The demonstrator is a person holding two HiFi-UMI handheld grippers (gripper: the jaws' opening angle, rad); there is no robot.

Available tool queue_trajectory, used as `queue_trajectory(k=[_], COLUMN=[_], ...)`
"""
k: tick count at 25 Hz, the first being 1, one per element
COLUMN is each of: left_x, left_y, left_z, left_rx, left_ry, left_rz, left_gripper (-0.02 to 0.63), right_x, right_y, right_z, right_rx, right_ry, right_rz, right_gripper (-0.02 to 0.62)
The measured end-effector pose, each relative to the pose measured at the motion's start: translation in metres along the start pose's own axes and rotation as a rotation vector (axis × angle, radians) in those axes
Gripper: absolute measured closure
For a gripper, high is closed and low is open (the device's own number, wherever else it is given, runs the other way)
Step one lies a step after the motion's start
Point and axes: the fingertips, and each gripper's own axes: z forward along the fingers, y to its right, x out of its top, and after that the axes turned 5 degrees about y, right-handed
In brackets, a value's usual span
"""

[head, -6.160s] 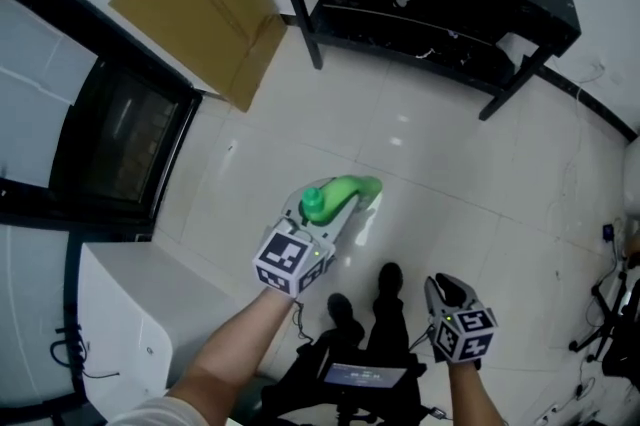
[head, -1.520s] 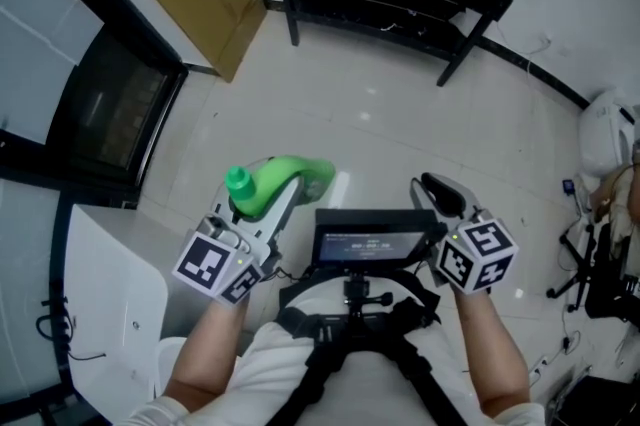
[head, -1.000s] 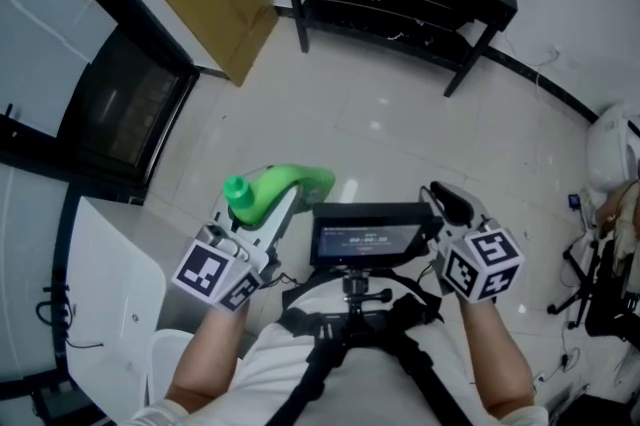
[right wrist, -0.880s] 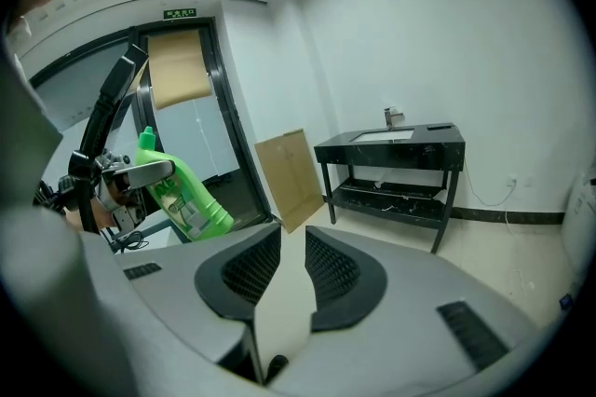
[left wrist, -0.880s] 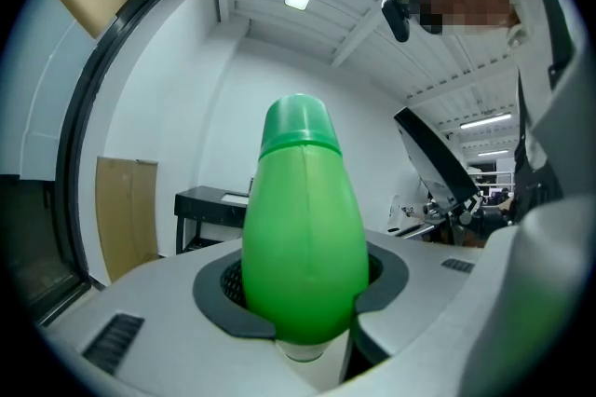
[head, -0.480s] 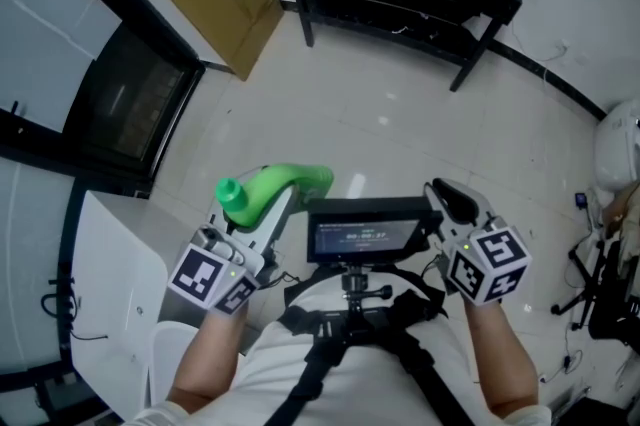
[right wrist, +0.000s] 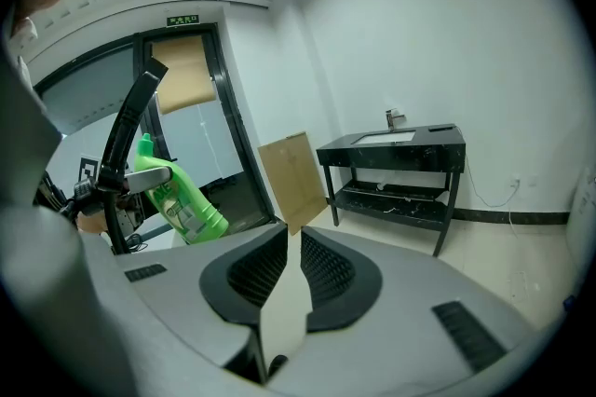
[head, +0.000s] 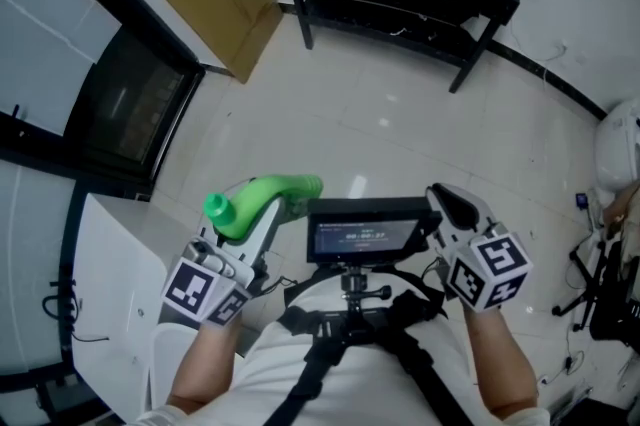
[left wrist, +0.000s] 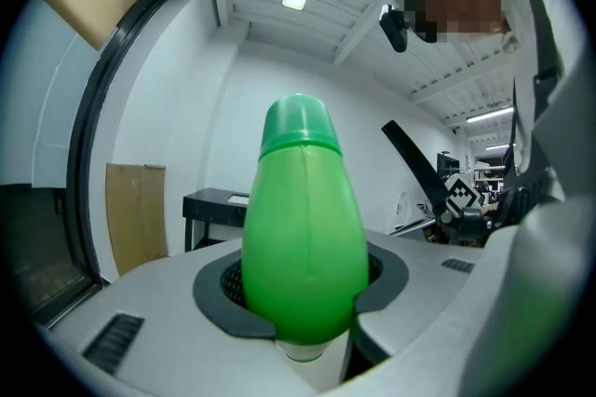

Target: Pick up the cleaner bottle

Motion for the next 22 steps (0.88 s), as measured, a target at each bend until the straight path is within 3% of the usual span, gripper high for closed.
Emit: queue_trajectory(k=[22], left_x=[0.011], left_y=[-0.001], left_z=[-0.011], left_rx=[0.005], left_ry=[0.001], left_rz=[0.012], left_gripper=[0.442], right_x=[0.020], right_y=[-0.008], right_z=[0.007], right_rx=[0.008], right_ry=[0.019], right_rz=[-0.008], right_gripper=[0.583])
